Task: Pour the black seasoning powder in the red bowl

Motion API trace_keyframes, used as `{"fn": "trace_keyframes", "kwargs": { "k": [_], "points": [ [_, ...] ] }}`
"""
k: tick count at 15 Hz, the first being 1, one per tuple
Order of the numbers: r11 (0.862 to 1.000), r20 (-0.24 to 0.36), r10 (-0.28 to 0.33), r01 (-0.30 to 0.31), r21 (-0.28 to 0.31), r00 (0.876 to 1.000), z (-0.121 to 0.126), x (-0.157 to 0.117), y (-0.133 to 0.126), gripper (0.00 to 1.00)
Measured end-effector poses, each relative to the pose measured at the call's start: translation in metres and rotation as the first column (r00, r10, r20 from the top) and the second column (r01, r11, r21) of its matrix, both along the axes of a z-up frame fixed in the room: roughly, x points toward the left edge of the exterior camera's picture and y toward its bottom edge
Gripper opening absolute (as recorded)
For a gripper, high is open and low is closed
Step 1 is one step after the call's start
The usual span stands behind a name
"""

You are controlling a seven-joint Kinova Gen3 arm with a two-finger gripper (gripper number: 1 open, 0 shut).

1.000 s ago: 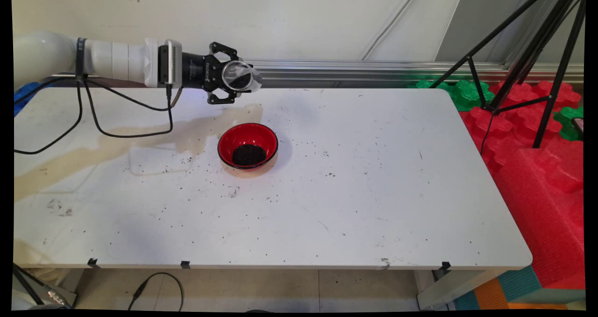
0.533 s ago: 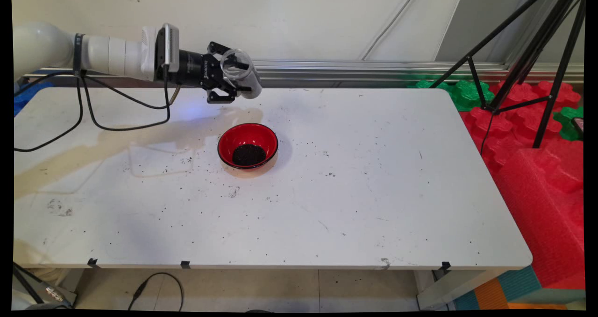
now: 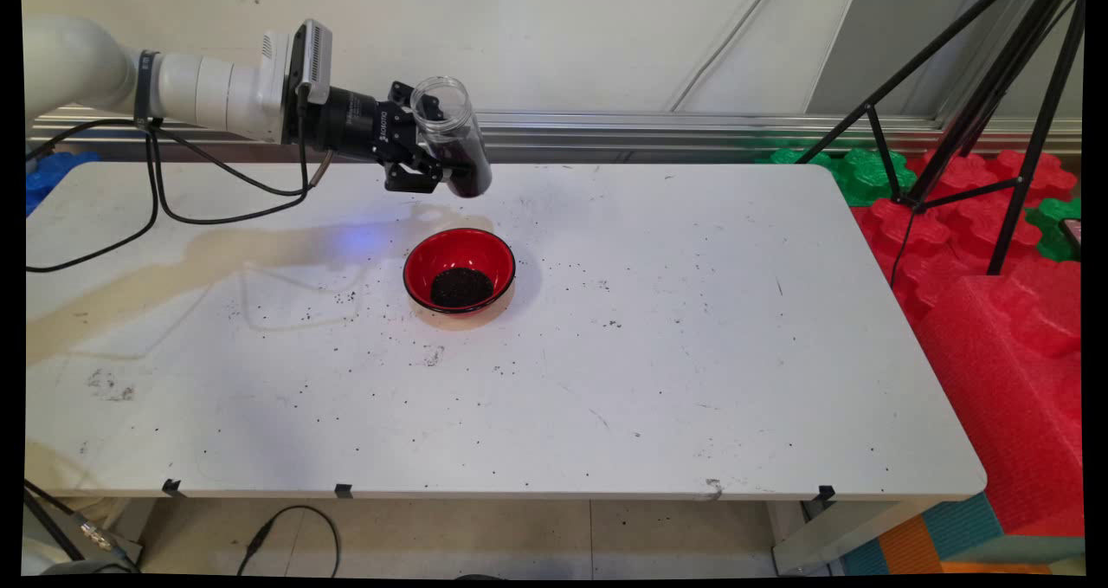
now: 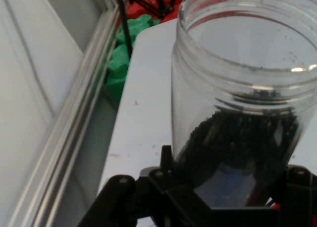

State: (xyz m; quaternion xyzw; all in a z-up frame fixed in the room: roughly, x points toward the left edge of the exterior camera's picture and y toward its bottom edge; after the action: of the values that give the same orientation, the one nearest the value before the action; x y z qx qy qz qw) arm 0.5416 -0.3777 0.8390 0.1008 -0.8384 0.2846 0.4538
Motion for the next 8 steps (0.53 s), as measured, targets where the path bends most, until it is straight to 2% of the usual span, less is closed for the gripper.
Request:
{"fn": "trace_keyframes", "kwargs": {
  "k": [8],
  "points": [
    [0.989,-0.075,-0.032,0.042,0.143,0.997,0.015,-0.028,0.004,0.00]
  ]
}}
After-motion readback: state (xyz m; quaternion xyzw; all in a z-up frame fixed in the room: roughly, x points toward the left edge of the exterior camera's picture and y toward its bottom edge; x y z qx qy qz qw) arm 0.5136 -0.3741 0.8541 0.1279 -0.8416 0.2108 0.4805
